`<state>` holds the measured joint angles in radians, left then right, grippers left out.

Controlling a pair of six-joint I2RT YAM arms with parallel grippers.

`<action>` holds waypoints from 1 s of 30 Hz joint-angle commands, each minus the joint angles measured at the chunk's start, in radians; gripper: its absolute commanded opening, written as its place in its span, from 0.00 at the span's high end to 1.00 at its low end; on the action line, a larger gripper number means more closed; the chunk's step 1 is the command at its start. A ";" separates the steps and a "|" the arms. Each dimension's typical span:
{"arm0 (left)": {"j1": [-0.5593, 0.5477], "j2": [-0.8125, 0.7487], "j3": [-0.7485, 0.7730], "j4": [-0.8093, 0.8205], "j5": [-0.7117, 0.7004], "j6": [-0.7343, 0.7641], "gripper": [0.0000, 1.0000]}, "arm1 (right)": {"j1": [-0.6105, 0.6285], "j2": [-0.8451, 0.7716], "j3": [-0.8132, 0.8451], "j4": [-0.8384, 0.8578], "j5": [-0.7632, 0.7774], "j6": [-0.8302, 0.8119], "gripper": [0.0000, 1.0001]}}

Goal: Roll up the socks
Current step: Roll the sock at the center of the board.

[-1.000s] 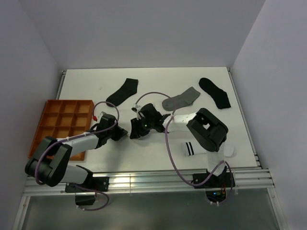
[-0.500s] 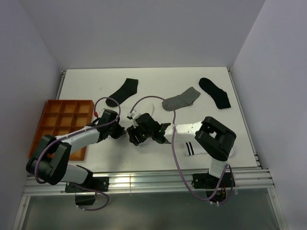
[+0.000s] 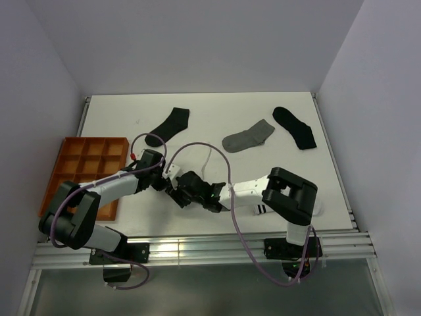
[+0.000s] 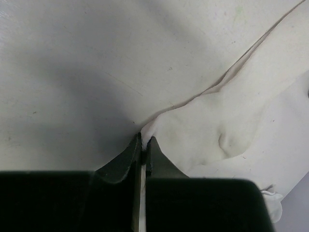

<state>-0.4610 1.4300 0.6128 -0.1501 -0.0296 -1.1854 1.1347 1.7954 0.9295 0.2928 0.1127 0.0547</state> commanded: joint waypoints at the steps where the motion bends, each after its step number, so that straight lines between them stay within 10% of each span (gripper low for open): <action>1: -0.004 -0.002 0.044 -0.026 0.008 0.026 1.00 | 0.030 0.047 0.017 0.060 0.081 -0.052 0.46; 14: -0.004 0.003 0.061 -0.052 0.010 0.026 1.00 | 0.043 0.067 -0.001 0.032 0.131 -0.056 0.66; 30: -0.004 0.000 0.064 -0.071 0.005 0.029 1.00 | -0.009 -0.036 0.026 -0.009 -0.004 -0.007 0.50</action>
<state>-0.4610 1.4303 0.6399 -0.2085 -0.0238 -1.1709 1.1389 1.7332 0.9154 0.2836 0.1287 0.0364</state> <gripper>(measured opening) 0.078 0.503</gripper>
